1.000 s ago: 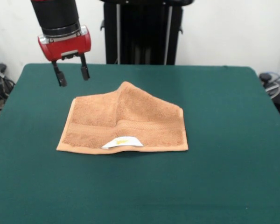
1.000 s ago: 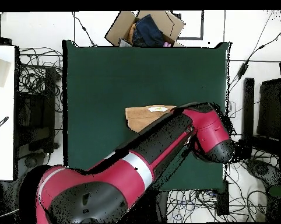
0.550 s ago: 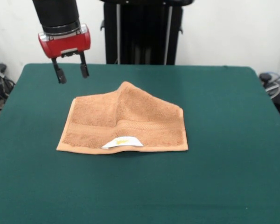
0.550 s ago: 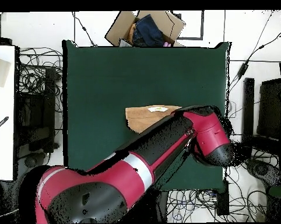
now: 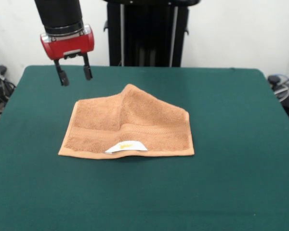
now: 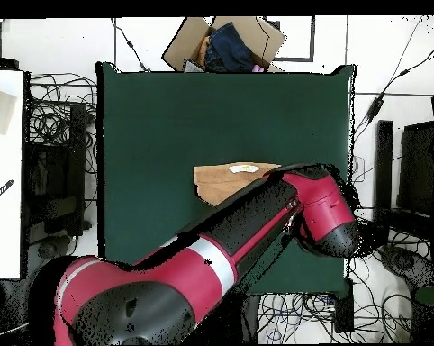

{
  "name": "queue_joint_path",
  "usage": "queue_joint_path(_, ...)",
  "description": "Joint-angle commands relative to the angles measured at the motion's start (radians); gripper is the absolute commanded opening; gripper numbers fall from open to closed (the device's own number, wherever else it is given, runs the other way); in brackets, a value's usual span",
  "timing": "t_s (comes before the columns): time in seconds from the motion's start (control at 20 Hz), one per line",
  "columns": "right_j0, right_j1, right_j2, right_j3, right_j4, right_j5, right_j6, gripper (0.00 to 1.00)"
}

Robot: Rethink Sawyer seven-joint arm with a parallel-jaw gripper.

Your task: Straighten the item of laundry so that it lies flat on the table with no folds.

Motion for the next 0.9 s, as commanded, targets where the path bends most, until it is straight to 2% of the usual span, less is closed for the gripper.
queue_joint_path(0.05,0.008,-0.001,0.162,0.037,0.065,-0.021,0.08,1.0)
queue_joint_path(0.65,-0.057,0.009,0.245,-0.006,0.044,-0.146,0.088,1.0)
queue_joint_path(0.9,-0.123,0.018,0.335,-0.051,0.017,-0.288,0.036,1.0)
